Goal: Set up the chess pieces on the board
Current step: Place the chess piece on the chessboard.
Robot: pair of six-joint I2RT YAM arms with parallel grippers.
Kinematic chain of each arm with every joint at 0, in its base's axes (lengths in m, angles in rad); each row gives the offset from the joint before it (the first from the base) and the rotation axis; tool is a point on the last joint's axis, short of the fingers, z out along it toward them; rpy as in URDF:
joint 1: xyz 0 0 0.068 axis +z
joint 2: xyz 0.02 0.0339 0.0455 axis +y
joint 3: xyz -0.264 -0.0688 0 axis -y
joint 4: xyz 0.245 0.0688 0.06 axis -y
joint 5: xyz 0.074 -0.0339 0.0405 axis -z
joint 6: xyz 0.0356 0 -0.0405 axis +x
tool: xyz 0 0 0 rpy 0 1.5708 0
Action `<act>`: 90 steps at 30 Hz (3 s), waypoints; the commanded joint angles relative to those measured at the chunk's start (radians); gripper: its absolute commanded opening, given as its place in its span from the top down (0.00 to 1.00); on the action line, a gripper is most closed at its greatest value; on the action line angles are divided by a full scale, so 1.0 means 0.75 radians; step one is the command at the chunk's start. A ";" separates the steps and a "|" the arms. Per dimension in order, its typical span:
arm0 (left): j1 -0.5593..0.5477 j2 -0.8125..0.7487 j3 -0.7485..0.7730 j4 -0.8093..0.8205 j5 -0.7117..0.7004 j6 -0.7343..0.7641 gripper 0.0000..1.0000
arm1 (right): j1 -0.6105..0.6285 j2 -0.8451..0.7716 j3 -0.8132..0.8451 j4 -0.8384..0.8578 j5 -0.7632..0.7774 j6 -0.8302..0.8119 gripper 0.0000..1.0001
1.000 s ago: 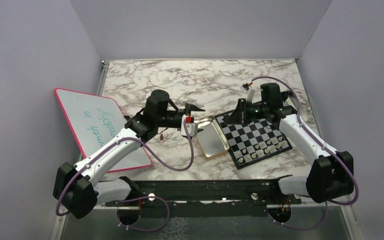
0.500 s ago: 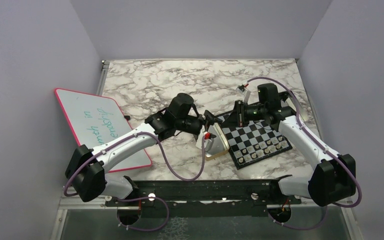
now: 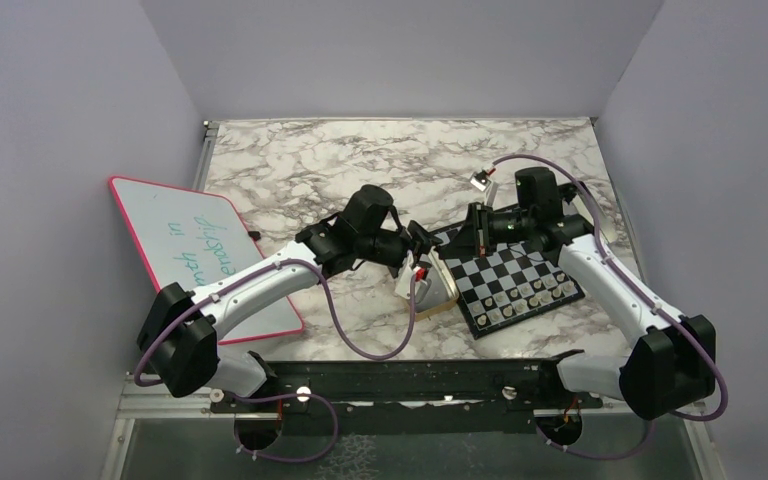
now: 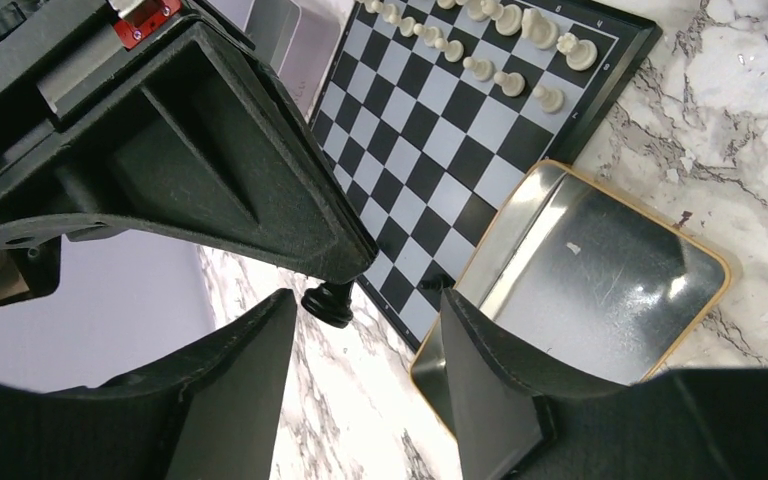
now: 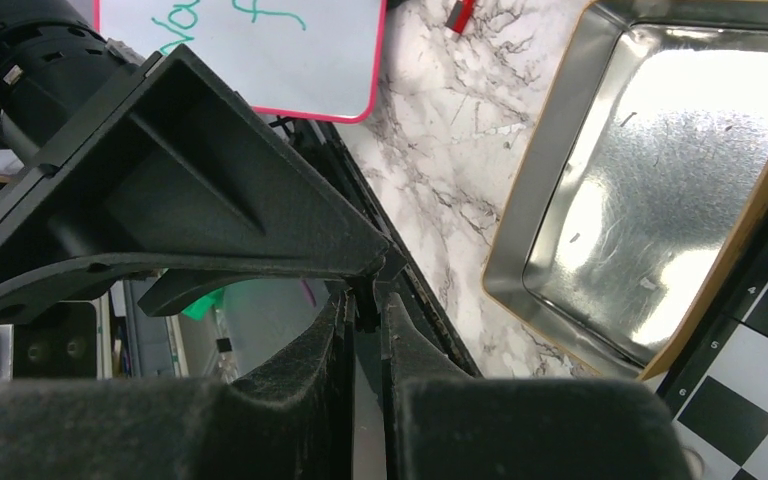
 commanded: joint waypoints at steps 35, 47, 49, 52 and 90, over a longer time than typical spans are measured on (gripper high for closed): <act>-0.017 0.103 0.156 0.080 -0.397 -1.119 0.94 | 0.010 -0.093 -0.051 0.362 0.355 0.400 0.87; -0.012 0.150 0.200 0.157 -0.404 -1.468 0.93 | 0.010 -0.129 0.014 0.320 0.555 0.315 0.84; -0.010 0.161 0.211 0.165 -0.392 -1.510 0.92 | 0.010 -0.111 0.009 0.340 0.533 0.326 0.85; -0.009 0.179 0.229 0.166 -0.372 -1.548 0.88 | 0.010 -0.088 0.002 0.370 0.513 0.349 0.87; 0.219 -0.353 -0.241 0.243 -0.567 -1.445 0.01 | 0.113 0.575 0.663 -0.396 1.224 -0.073 0.91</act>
